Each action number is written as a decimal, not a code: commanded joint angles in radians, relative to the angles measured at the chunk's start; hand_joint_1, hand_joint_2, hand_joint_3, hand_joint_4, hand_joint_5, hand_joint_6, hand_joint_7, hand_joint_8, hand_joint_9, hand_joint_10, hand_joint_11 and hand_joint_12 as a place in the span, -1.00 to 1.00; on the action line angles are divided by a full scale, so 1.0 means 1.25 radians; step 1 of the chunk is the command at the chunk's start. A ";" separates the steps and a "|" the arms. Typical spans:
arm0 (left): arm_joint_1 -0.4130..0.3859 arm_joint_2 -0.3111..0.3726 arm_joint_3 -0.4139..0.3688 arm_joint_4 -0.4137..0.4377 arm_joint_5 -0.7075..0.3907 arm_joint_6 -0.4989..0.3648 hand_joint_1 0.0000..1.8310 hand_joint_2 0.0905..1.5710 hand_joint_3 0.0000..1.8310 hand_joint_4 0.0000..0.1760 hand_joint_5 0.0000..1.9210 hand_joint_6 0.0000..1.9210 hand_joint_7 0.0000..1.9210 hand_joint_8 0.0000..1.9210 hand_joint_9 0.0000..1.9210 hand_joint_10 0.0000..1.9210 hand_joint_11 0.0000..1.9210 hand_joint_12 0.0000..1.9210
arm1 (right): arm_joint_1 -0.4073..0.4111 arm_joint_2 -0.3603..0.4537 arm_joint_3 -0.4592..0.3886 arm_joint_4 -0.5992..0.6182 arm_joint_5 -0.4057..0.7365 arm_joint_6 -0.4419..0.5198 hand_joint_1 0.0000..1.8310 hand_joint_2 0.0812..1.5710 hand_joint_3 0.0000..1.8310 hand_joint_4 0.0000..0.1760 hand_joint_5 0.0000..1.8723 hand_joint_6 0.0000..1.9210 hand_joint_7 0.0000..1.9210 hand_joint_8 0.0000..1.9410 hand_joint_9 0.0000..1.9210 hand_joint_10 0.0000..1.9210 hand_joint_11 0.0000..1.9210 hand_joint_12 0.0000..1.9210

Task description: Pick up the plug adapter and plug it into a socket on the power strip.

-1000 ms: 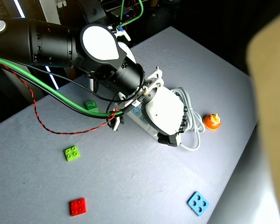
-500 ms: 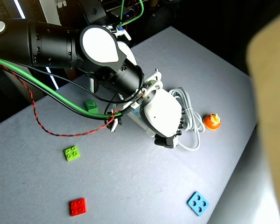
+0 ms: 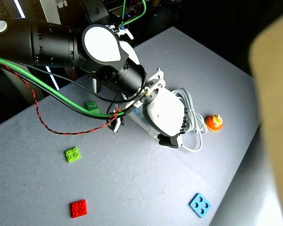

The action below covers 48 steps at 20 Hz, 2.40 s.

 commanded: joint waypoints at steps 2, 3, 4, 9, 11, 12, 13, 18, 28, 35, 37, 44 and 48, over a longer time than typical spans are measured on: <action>-0.002 0.007 0.001 0.038 -0.039 0.008 -0.83 0.44 -1.00 -1.00 -0.92 -1.00 -0.91 -1.00 -0.92 -1.00 -1.00 -0.74 | 0.002 -0.015 0.000 -0.020 0.041 0.002 0.33 0.48 -1.00 -1.00 -0.12 0.11 -0.07 0.39 -0.20 0.40 -0.34 0.77; -0.003 0.007 0.001 0.038 -0.039 0.008 -0.86 0.44 -1.00 -1.00 -0.93 -1.00 -0.93 -1.00 -0.94 -1.00 -1.00 -0.78 | 0.000 -0.019 0.001 -0.029 0.041 0.002 0.33 0.48 -1.00 -1.00 -0.10 0.08 -0.07 0.39 -0.21 0.41 -0.35 0.78; -0.003 0.007 0.001 0.038 -0.039 0.008 -0.86 0.44 -1.00 -1.00 -0.93 -1.00 -0.93 -1.00 -0.94 -1.00 -1.00 -0.78 | -0.004 -0.021 0.001 -0.038 0.041 0.005 0.33 0.48 -1.00 -1.00 -0.10 0.08 -0.07 0.39 -0.21 0.41 -0.35 0.78; -0.003 0.007 0.000 0.038 -0.039 0.008 -0.84 0.43 -1.00 -1.00 -0.91 -0.99 -0.90 -1.00 -0.92 -1.00 -1.00 -0.71 | -0.030 -0.025 0.002 -0.041 0.026 0.027 0.35 0.45 -1.00 -1.00 -0.07 0.03 -0.03 0.33 -0.20 0.38 -0.41 0.77; -0.003 0.007 0.000 0.038 -0.039 0.008 -0.83 0.43 -1.00 -1.00 -0.91 -1.00 -0.90 -1.00 -0.91 -1.00 -1.00 -0.72 | -0.036 -0.025 0.005 -0.041 0.031 0.028 0.35 0.46 -1.00 -1.00 -0.08 0.03 -0.05 0.37 -0.22 0.44 -0.40 0.80; -0.003 0.007 0.000 0.038 -0.039 0.008 -0.84 0.44 -1.00 -1.00 -0.92 -1.00 -0.90 -1.00 -0.91 -1.00 -1.00 -0.74 | -0.039 -0.026 0.005 -0.041 0.030 0.030 0.36 0.45 -1.00 -1.00 -0.08 0.02 -0.02 0.33 -0.18 0.42 -0.35 0.79; -0.003 0.008 -0.001 0.038 -0.039 0.008 -0.83 0.44 -1.00 -1.00 -0.91 -1.00 -0.90 -1.00 -0.91 -1.00 -1.00 -0.73 | -0.042 -0.027 0.005 -0.041 0.026 0.032 0.35 0.46 -1.00 -1.00 -0.09 0.04 -0.03 0.34 -0.18 0.41 -0.33 0.77; -0.003 0.008 -0.003 0.038 -0.040 0.008 -0.82 0.43 -1.00 -1.00 -0.91 -1.00 -0.89 -1.00 -0.90 -1.00 -1.00 -0.73 | -0.057 -0.026 0.005 -0.041 0.024 0.036 0.35 0.47 -1.00 -1.00 -0.10 0.06 -0.04 0.35 -0.19 0.45 -0.36 0.79; -0.003 0.009 -0.004 0.038 -0.040 0.008 -0.82 0.44 -1.00 -1.00 -0.91 -1.00 -0.90 -1.00 -0.91 -1.00 -1.00 -0.70 | -0.041 -0.026 0.005 -0.041 0.042 0.032 0.35 0.46 -1.00 -1.00 -0.07 0.02 -0.06 0.39 -0.22 0.43 -0.39 0.79; 0.001 0.009 -0.007 0.038 -0.041 0.008 -0.81 0.44 -1.00 -1.00 -0.92 -1.00 -0.90 -1.00 -0.91 -1.00 -1.00 -0.72 | -0.027 -0.025 0.005 -0.041 0.053 0.031 0.34 0.46 -1.00 -1.00 -0.09 0.06 -0.04 0.34 -0.20 0.41 -0.37 0.78; 0.000 0.009 -0.007 0.038 -0.042 0.008 -0.80 0.43 -1.00 -1.00 -0.90 -1.00 -0.87 -1.00 -0.87 -1.00 -1.00 -0.63 | -0.024 -0.024 0.005 -0.041 0.059 0.031 0.34 0.48 -1.00 -1.00 -0.14 0.13 -0.04 0.33 -0.19 0.41 -0.33 0.76; -0.001 0.009 -0.008 0.038 -0.042 0.008 -0.82 0.45 -1.00 -1.00 -0.92 -1.00 -0.91 -1.00 -0.91 -1.00 -1.00 -0.71 | -0.022 -0.020 -0.001 -0.041 0.061 0.026 0.17 0.56 -1.00 -1.00 -0.22 0.41 -0.30 -0.51 -0.42 -0.10 -0.55 0.62; -0.001 0.009 -0.009 0.038 -0.042 0.008 -0.81 0.44 -1.00 -1.00 -0.91 -1.00 -0.90 -1.00 -0.90 -1.00 -1.00 -0.69 | -0.023 -0.013 -0.004 -0.041 0.064 0.022 0.03 0.42 -1.00 -1.00 -0.31 -0.97 -0.22 -0.96 -0.44 -0.40 -0.67 0.54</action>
